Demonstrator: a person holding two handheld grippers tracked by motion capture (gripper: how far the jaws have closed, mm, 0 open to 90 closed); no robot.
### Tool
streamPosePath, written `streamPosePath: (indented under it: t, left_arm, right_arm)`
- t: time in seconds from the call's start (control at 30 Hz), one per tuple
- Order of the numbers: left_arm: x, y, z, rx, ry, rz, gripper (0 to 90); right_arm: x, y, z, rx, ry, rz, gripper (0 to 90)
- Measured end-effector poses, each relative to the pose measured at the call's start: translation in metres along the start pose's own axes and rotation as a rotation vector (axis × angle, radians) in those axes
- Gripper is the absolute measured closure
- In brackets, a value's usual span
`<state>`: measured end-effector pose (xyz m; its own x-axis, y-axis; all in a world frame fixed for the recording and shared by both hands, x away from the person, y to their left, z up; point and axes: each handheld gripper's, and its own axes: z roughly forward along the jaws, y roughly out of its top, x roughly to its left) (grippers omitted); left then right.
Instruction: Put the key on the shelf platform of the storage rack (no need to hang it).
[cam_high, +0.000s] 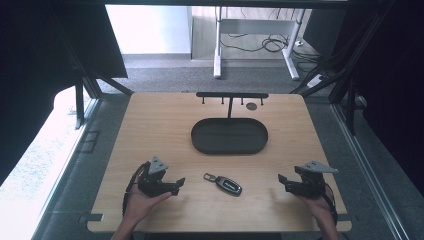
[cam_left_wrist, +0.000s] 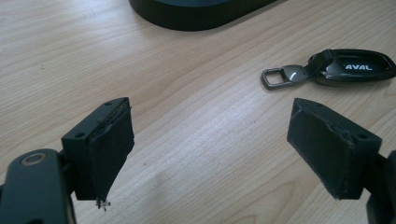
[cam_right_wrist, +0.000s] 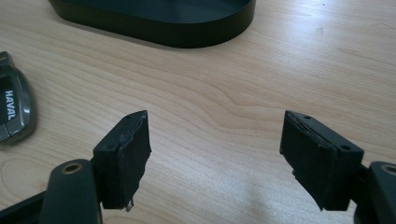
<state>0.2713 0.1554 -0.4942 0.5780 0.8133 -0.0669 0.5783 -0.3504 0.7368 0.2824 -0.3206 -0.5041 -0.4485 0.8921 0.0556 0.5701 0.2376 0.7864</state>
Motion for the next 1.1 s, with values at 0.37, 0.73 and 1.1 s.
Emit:
streamPosePath:
  t: [0.37, 0.73, 1.1]
  left_arm:
    - [0.004, -0.001, -0.002, 0.014, -0.020, -0.018, 18.4]
    - [0.005, -0.005, -0.013, 0.012, -0.043, 0.013, 19.2]
    - [0.005, -0.007, -0.018, 0.012, -0.024, 0.041, 20.5]
  right_arm:
    - [0.012, 0.005, 0.000, 0.024, 0.080, -0.061, 29.9]
    - [0.040, 0.037, 0.008, 0.187, 0.222, -0.172, 30.1]
    - [0.083, 0.071, 0.028, 0.289, 0.278, -0.288, 37.9]
